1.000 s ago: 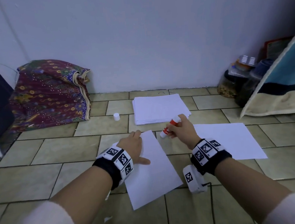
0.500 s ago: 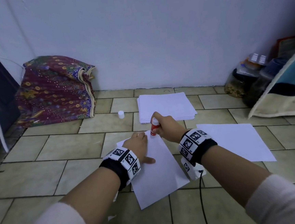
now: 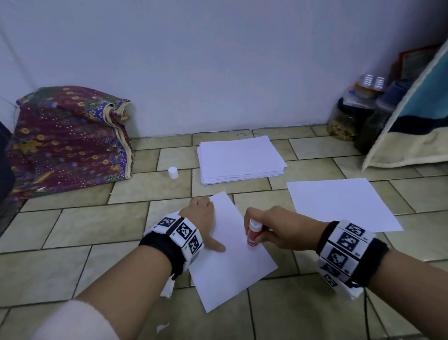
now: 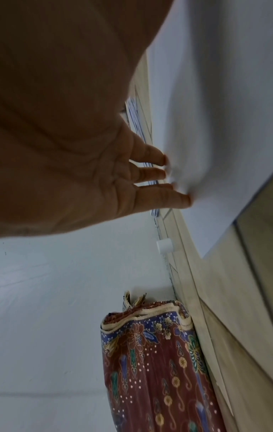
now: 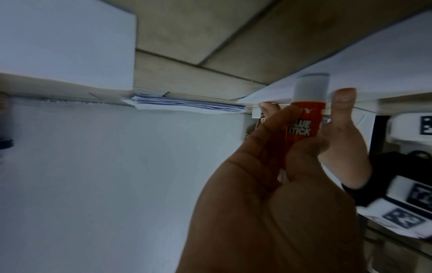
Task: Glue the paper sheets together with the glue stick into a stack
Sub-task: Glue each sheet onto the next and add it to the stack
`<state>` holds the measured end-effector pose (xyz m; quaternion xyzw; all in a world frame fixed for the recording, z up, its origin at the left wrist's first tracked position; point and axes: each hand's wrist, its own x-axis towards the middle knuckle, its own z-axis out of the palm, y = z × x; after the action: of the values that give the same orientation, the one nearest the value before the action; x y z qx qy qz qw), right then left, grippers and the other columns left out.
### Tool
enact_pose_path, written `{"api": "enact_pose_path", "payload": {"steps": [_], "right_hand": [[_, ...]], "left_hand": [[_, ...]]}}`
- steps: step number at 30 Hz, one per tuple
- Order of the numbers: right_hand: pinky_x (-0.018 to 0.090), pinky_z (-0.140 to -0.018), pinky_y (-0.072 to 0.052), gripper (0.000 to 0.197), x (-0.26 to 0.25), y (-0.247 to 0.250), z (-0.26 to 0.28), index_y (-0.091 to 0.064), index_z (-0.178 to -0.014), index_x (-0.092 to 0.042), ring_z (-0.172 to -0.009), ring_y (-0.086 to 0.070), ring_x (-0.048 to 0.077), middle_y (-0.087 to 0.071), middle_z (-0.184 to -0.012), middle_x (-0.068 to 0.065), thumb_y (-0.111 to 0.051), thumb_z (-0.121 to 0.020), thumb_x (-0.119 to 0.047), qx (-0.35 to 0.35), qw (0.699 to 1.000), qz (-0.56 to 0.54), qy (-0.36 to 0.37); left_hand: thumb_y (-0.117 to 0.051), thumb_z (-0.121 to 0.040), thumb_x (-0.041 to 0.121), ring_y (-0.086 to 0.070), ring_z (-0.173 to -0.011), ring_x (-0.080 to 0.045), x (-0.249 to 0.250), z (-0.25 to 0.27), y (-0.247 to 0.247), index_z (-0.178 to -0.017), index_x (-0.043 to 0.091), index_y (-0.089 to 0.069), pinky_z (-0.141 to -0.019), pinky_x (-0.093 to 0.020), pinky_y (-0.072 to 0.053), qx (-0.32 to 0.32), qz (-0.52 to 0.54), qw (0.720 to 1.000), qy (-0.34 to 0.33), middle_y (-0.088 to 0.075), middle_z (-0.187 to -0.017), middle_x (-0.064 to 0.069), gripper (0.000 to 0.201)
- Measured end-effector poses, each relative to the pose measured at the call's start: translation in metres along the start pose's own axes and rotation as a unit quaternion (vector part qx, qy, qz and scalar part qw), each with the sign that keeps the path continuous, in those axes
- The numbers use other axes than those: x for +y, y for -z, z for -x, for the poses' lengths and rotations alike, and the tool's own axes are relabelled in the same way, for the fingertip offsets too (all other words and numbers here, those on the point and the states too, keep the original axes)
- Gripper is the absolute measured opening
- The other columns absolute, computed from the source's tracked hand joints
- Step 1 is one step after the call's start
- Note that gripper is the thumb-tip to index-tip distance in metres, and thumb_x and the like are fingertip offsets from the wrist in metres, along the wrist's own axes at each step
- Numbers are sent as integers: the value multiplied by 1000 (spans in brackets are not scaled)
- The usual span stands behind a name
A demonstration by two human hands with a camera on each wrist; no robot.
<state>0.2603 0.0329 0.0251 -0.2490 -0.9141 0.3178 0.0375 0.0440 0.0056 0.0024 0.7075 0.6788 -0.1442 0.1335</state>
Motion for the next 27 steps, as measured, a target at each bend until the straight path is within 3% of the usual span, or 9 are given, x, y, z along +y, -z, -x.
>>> {"api": "enact_pose_path", "payload": {"steps": [6,8,11,13,15,18,20,22,27], "right_hand": [[36,-77,-54,54,-1,-1,17,-30,-81,-43,-81,-65,14,-67,-90,0,-52,-85,7,-81,996,19,32],[31,-75,-53,46,1,5,20,-35,-85,-40,-81,-65,14,-69,-90,-1,-57,-86,1,-89,996,10,21],[26,-75,-54,22,17,13,20,-50,-95,-19,-84,-64,14,-67,-93,3,-65,-87,-6,-7,991,-118,-66],[30,-71,-56,14,28,17,17,-53,-94,-8,-81,-64,22,-64,-89,10,-64,-87,-3,71,937,-315,-133],[33,-67,-58,6,32,17,11,-53,-91,-3,-75,-63,27,-62,-87,17,-59,-90,-1,146,856,-460,-184],[29,-67,-56,2,37,17,-3,-54,-92,0,-71,-63,25,-62,-87,19,-53,-94,-2,239,795,-513,-219],[29,-66,-57,4,37,15,-14,-53,-95,-1,-69,-63,25,-61,-90,20,-56,-93,-2,276,799,-481,-233],[32,-66,-57,9,38,13,-26,-51,-90,-4,-70,-63,26,-61,-92,22,-59,-91,-1,299,827,-410,-240],[41,-77,-56,19,34,10,-52,-48,-93,-15,-85,-64,28,-63,-97,13,-65,-86,-7,306,894,-229,-235]], "left_hand": [[-75,-63,67,-23,-140,-24,2,1,0,-143,4,-25,-107,-42,-38,-5,5,1000,21,-21,-151,-10,113],[-71,-63,71,-25,-137,-25,4,4,-1,-142,4,-26,-103,-41,-39,0,-16,999,41,-20,-149,-9,113],[-55,-69,82,-14,-139,-28,4,11,-4,-145,1,-19,-100,-41,-33,15,-52,994,91,-10,-151,-12,117],[-46,-75,81,1,-145,-31,2,14,-9,-150,3,-4,-108,-46,-24,31,-51,994,88,6,-157,-12,116],[-45,-86,69,9,-147,-32,4,13,-11,-152,10,-2,-115,-50,-16,55,-40,998,17,16,-159,-7,98],[-45,-99,37,-11,-145,-22,13,13,-7,-150,26,-19,-108,-44,-35,28,-15,993,-110,-2,-160,0,58],[-45,-99,36,-22,-139,-21,16,15,-3,-147,27,-25,-98,-42,-44,14,-20,993,-120,-16,-156,-1,53],[-49,-94,48,-28,-133,-22,17,16,2,-144,23,-31,-92,-39,-45,24,-33,995,-86,-27,-148,-5,58],[-58,-86,55,-35,-127,-20,16,11,4,-135,7,-39,-92,-38,-46,47,9,998,-30,-30,-140,-4,71]]}}
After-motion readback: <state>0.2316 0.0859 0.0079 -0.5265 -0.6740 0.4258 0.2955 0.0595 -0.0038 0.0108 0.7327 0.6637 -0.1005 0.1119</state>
